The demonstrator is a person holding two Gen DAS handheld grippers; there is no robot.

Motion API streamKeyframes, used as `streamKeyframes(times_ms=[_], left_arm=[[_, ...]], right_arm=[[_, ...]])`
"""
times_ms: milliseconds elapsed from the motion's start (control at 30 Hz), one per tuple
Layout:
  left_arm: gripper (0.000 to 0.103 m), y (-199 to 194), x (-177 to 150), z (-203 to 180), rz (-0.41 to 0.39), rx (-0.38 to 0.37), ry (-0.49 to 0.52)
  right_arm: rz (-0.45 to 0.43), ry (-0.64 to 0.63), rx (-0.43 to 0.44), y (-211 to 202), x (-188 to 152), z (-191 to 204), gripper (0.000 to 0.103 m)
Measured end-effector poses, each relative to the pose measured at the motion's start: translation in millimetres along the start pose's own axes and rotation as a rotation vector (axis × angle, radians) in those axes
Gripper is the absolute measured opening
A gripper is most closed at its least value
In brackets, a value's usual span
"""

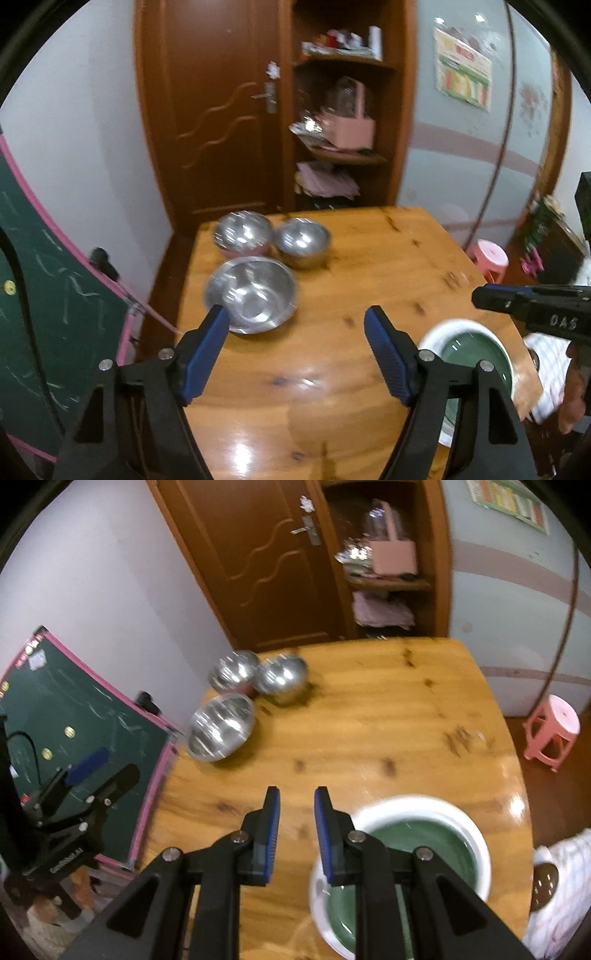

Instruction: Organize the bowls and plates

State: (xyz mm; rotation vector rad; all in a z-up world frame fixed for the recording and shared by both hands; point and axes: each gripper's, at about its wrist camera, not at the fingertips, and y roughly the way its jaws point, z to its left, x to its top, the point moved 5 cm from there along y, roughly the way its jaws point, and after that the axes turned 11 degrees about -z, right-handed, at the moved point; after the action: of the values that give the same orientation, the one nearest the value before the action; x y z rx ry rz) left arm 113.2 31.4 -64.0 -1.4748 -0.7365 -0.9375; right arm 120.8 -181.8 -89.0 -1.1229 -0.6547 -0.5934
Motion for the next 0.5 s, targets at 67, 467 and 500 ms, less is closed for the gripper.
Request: streamKeyframes(times_ms=[67, 467, 500], left_arm=[[0.076, -0.6, 12.4, 13.9, -0.02, 0.031, -0.001], [0.082, 50.7, 62.9, 83.0, -0.017, 0.107, -0.09], [0.082, 62.6, 61.7, 86.2, -0.002, 0.109, -0.099]], right_arm=[[-0.024, -0.006, 0.017, 3.8, 19.9, 11.7, 0.03], [-0.03, -0.058, 0.064, 69.8, 90.7, 67.2, 0.041], [-0.004, -0.06, 0.064, 83.1, 89.1, 69.2, 0.041]])
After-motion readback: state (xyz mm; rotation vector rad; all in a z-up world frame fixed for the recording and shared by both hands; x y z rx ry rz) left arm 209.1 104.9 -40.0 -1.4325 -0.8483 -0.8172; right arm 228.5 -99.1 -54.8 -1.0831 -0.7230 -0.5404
